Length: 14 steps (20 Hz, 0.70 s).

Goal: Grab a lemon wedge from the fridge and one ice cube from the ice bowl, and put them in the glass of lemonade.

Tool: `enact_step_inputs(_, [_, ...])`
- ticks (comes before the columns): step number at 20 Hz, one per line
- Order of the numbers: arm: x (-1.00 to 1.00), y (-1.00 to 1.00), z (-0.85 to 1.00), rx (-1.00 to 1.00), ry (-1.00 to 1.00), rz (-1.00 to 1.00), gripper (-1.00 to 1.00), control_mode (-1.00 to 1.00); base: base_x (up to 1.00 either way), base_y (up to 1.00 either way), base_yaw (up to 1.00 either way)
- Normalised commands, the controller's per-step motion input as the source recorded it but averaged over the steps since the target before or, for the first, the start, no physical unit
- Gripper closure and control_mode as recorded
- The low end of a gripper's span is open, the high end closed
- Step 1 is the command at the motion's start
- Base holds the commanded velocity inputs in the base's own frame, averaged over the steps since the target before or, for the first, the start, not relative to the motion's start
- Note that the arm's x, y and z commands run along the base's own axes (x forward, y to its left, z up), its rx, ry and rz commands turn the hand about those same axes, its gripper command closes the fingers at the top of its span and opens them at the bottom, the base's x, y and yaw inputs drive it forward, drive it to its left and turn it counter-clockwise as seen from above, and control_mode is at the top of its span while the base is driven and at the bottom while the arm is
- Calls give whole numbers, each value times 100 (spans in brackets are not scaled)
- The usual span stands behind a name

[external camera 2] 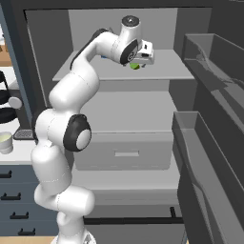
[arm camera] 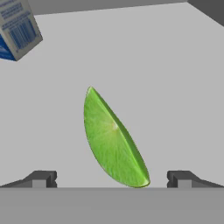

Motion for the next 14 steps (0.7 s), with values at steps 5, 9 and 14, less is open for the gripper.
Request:
enact_step_inputs(5, [2, 0, -6, 3, 0, -1, -100, -100, 0, 0, 0])
enact_step_inputs(9, [25, 0, -5, 0, -1, 0, -100, -100, 0, 0, 0])
enact_step_inputs(14, [10, -1, 5, 0, 0, 7, -100, -100, 0, 0, 0])
